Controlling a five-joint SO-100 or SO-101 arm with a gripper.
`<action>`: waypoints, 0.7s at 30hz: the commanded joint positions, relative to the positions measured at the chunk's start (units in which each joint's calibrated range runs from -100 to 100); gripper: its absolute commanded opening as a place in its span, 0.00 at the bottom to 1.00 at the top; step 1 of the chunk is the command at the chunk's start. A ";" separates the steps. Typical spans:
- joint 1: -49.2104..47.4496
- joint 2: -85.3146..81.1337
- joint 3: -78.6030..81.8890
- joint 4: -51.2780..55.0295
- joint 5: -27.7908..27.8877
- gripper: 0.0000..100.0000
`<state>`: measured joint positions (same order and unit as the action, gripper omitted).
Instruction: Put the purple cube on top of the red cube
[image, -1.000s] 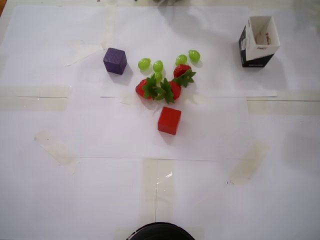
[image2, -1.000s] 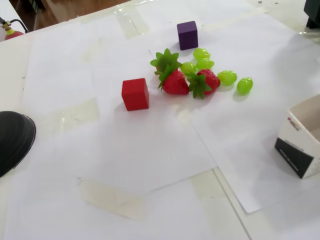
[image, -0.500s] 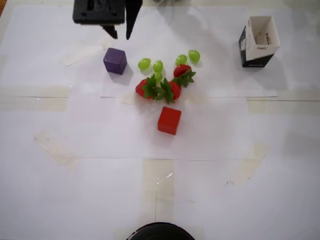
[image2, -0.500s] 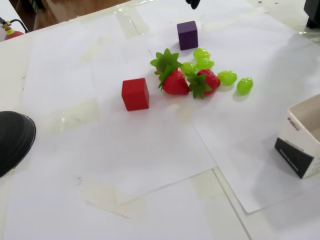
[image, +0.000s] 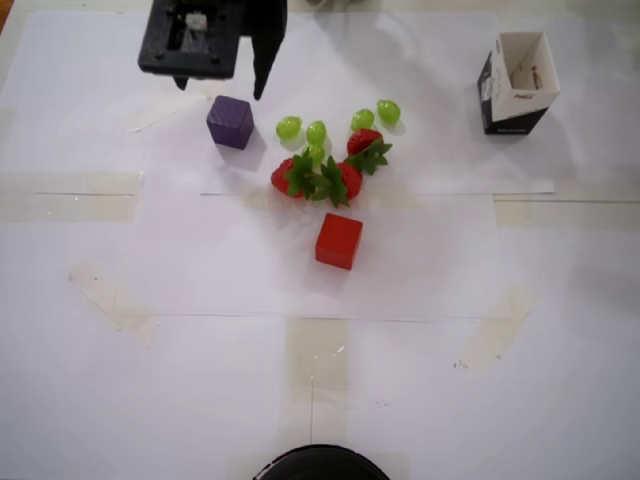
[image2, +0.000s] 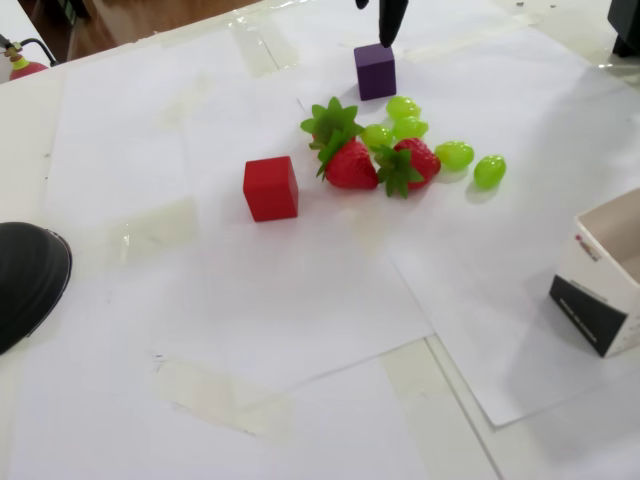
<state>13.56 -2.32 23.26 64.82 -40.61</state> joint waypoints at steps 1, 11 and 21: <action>1.15 1.29 0.29 -2.89 -0.20 0.31; 1.15 7.82 0.47 -8.12 -0.24 0.31; 1.59 9.54 2.11 -9.18 -0.68 0.29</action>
<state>14.31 7.77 24.98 56.21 -40.90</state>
